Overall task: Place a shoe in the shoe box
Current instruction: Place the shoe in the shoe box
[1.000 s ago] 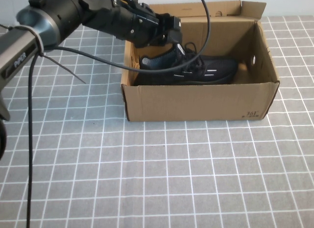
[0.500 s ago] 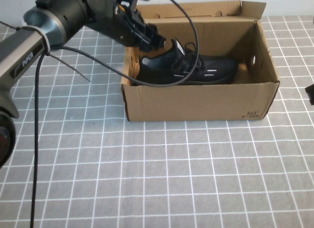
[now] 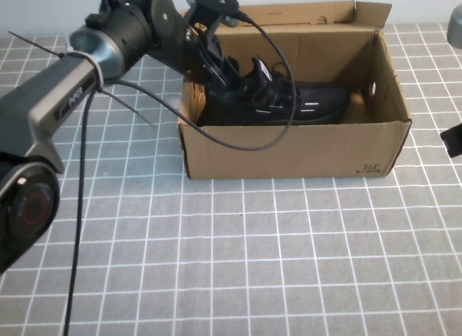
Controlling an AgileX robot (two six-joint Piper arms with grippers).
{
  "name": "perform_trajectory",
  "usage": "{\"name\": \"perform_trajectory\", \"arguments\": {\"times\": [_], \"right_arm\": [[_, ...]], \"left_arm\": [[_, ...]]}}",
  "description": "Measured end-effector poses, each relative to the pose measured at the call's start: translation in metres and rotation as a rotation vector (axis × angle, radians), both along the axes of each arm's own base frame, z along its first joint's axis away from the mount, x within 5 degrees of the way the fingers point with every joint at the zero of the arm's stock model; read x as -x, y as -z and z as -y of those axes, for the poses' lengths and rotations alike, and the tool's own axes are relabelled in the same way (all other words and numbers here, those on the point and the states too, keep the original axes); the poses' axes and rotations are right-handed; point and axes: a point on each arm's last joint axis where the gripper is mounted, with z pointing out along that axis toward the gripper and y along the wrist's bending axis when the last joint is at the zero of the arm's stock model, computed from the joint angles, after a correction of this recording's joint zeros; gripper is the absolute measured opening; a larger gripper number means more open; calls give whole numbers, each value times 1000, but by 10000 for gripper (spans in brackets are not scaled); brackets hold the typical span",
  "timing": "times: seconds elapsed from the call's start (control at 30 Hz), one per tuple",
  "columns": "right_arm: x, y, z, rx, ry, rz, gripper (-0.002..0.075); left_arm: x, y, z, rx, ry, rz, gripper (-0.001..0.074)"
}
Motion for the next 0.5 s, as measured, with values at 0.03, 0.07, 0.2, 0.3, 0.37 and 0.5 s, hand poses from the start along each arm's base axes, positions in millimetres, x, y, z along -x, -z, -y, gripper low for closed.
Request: {"name": "perform_trajectory", "arguments": {"times": [0.03, 0.07, 0.2, 0.3, 0.37, 0.5], "right_arm": [[0, 0, 0, 0, 0, 0, -16], [0, 0, 0, 0, 0, 0, -16], [0, 0, 0, -2, 0, -1, -16], [0, 0, 0, -2, 0, -1, -16], [0, 0, 0, -1, -2, -1, -16], [0, 0, 0, 1, -5, 0, -16]], "left_arm": [[0, 1, 2, -5, 8, 10, 311], [0, 3, 5, -10, 19, 17, 310], [-3, 13, 12, -22, 36, 42, 310], [-5, 18, 12, -50, 64, 61, 310], [-6, 20, 13, -66, 82, 77, 310], [-8, 23, 13, -84, 110, 107, 309]]}}
